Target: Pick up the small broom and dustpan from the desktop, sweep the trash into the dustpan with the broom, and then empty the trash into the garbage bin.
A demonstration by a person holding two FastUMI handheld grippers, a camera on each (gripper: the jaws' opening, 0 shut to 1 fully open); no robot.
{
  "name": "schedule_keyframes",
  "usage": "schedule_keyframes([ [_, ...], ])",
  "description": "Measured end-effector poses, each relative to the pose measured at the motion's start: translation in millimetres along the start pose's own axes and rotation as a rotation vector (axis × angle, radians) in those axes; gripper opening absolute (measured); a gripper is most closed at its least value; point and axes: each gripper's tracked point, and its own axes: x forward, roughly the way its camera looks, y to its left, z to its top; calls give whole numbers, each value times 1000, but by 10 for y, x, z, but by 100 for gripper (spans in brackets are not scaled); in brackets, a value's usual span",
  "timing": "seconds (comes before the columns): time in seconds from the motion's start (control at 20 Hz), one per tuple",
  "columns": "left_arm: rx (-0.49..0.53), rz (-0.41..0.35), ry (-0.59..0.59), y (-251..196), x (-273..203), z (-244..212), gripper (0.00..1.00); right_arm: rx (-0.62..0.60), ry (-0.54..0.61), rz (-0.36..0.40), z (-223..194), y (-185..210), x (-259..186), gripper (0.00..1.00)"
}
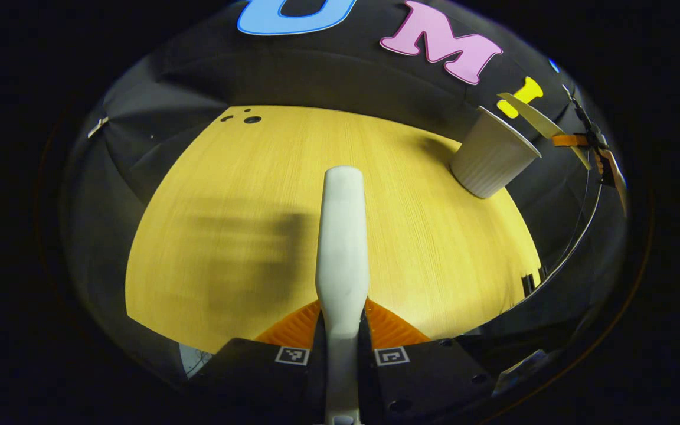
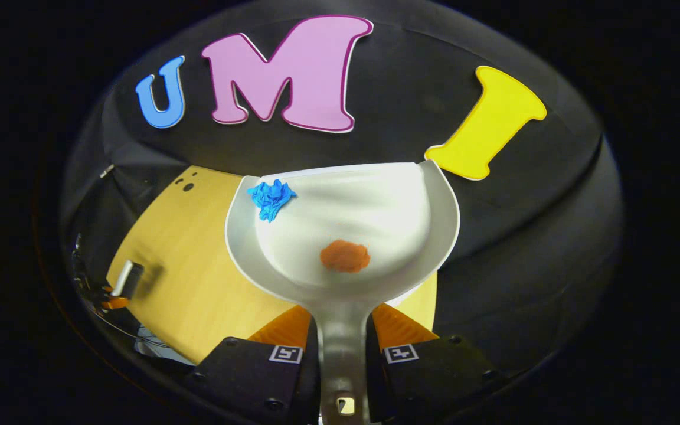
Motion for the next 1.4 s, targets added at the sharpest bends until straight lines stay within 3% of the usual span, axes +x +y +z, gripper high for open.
schedule_keyframes([
  [0.05, 0, 2, -11, 7, -6, 43, 24, 0, 3, -17, 6, -66, 79, 35],
  [0.3, -21, 16, -20, 75, -35, 116, 26, -30, 23, -105, -43, -389, 303, 35],
  [0.35, -28, 20, -13, 85, -20, 108, 26, -31, 25, -119, -53, -443, 339, 31],
  [0.4, -35, 22, -7, 99, -2, 107, 26, -34, 29, -139, -64, -504, 379, 35],
  [0.45, -39, 27, -4, 122, 9, 98, 26, -50, 29, -166, -61, -570, 417, 31],
  [0.5, -44, 32, -3, 146, 22, 97, 26, -81, 24, -199, -66, -634, 452, 35],
  [0.75, -64, 41, -2, 178, 21, 98, 26, -319, 20, -304, -129, -767, 545, 35],
  [0.8, -63, 49, 1, 186, 27, 102, 26, -360, 15, -330, -117, -801, 553, 31],
  [0.95, -77, 57, -2, 166, 22, 88, 25, -447, 18, -364, -94, -840, 676, 39],
  [1.15, -100, 56, 5, 124, 43, 38, 26, -554, 14, -414, -33, -835, 632, 31],
  [1.2, -102, 57, 15, 117, 44, 15, 27, -569, 19, -413, -21, -844, 621, 35],
  [1.4, -91, 66, 22, 83, 42, -17, 26, -702, 23, -466, 93, -934, 638, 35],
])
